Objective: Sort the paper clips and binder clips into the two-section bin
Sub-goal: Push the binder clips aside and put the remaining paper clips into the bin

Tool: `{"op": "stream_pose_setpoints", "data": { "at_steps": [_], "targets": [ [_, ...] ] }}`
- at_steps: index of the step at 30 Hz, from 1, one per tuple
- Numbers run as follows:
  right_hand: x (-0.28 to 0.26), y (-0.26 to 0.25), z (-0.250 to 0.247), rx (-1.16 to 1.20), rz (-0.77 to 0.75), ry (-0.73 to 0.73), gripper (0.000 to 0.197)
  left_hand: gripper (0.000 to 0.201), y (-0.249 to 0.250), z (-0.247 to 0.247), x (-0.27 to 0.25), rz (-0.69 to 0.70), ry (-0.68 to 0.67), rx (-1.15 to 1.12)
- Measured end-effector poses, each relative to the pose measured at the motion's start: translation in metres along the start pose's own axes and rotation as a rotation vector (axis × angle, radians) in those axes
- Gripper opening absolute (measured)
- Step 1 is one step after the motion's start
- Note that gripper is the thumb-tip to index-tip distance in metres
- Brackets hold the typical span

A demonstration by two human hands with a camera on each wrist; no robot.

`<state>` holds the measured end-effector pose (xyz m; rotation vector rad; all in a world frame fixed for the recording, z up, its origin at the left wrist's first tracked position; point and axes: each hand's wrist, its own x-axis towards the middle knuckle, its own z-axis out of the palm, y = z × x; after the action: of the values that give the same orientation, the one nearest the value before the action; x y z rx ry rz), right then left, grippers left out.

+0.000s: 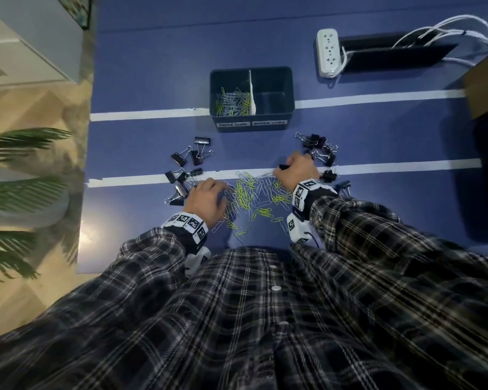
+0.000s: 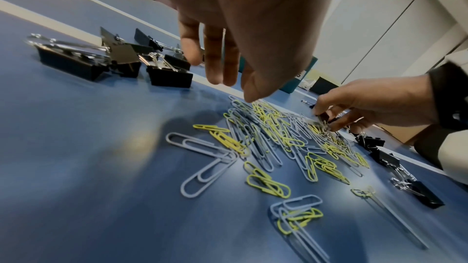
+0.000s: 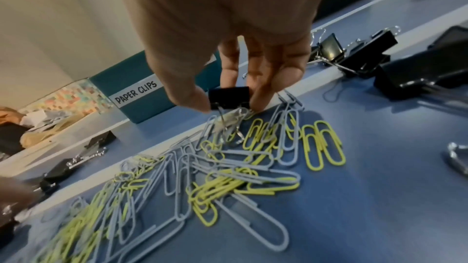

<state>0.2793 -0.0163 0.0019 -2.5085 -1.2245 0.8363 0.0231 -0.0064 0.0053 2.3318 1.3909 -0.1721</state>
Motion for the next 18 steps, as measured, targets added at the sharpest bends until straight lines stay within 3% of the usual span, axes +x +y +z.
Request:
{"op": "stream_pose_setpoints", "data": {
  "at_steps": [3,7,10,13,18],
  "targets": [
    [0.001,0.001,0.000,0.345,-0.023,0.081,0.035,0.060,-0.004,-0.004,-0.006,-0.144,-0.013,-0.023],
    [0.000,0.004,-0.013,0.651,-0.002,0.110,0.040,0.071,-0.015,0.004,-0.011,-0.195,-0.150,-0.001],
    [0.002,0.010,-0.025,0.689,0.057,0.198,0.037,0.072,-0.016,0.012,-0.008,-0.188,-0.196,-0.018],
    [0.010,0.019,-0.031,0.572,0.182,0.301,0.032,0.064,-0.007,0.015,-0.001,-0.125,-0.184,-0.079],
    [0.018,0.030,-0.035,0.422,0.297,0.204,0.038,0.059,0.008,0.011,0.010,0.026,-0.152,-0.264]
  ]
}}
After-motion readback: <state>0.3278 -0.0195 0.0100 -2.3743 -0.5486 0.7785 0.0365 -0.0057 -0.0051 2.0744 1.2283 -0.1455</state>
